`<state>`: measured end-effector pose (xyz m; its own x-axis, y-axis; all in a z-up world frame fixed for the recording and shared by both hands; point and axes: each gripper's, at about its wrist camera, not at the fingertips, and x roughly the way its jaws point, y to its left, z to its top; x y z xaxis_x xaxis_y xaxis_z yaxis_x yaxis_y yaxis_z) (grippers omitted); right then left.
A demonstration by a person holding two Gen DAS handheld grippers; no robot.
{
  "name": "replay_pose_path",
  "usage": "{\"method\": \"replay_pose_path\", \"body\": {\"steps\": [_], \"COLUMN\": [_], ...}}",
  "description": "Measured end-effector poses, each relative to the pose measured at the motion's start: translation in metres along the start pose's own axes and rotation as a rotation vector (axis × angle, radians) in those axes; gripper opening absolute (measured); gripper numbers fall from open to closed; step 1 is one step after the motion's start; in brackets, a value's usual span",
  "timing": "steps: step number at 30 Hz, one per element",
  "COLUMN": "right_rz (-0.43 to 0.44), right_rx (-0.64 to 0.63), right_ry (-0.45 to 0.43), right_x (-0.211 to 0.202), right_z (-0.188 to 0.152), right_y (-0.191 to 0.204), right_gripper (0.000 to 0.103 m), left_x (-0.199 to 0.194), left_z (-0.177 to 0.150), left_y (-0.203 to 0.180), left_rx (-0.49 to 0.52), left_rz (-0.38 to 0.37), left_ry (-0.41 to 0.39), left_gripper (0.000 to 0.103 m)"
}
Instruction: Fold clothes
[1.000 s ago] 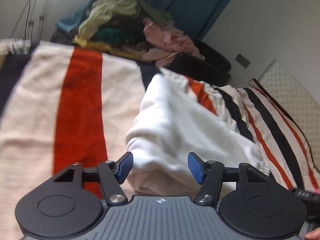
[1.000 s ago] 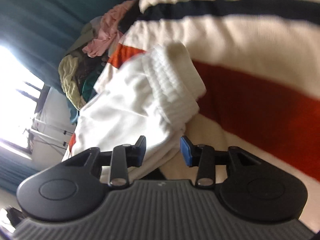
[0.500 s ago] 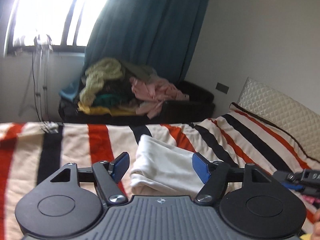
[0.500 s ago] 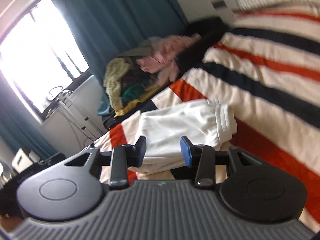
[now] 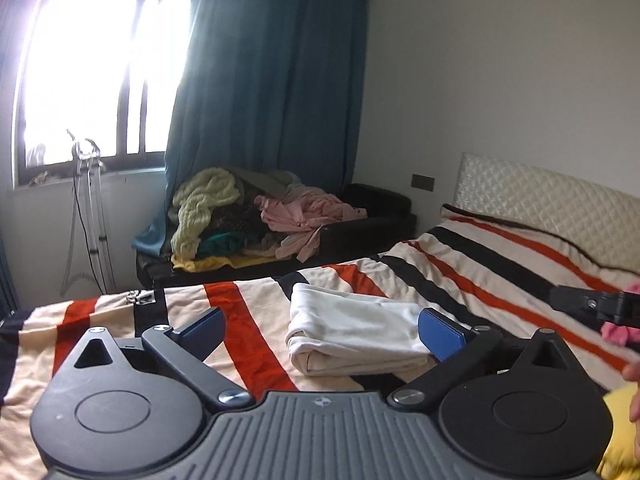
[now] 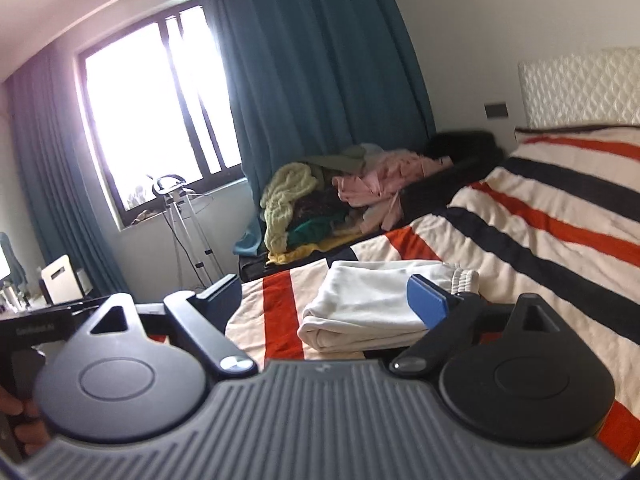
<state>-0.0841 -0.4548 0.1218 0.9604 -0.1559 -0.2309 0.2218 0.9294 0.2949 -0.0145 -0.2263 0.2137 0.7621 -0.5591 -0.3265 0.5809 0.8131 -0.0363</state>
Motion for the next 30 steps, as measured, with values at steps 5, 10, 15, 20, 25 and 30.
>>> {"method": "replay_pose_path", "body": {"steps": [5,10,15,20,25,30], "right_rz": [0.002,-0.032,-0.084,-0.124,-0.131,-0.153], "right_rx": [-0.048,-0.043,-0.016,-0.020,-0.031,-0.037], "right_ry": [-0.026,-0.051,-0.078,-0.074,-0.046,-0.040], "right_x": [-0.016,-0.023,-0.023,-0.015,0.004,0.023], "right_z": [-0.029,-0.056,-0.077,-0.094,-0.114,-0.129], "right_y": [0.017,0.023,0.019,0.017,0.019,0.021], "right_gripper": [0.091,0.091,0.091,0.091,0.091,0.091], "left_x": [-0.022,-0.033,-0.036,-0.025,-0.004,0.018], "left_z": [-0.031,-0.057,-0.072,-0.086,-0.100,-0.112], "left_y": [-0.007,-0.009,-0.016,-0.014,-0.008,0.002], "left_rx": [-0.012,-0.052,-0.025,-0.038,-0.023,-0.030], "left_rz": [-0.021,-0.022,0.009,0.022,0.049,0.046], "left_ry": [-0.026,-0.031,-0.071,-0.075,-0.060,-0.027], "left_gripper": [0.103,0.103,0.103,0.103,0.103,0.103]}}
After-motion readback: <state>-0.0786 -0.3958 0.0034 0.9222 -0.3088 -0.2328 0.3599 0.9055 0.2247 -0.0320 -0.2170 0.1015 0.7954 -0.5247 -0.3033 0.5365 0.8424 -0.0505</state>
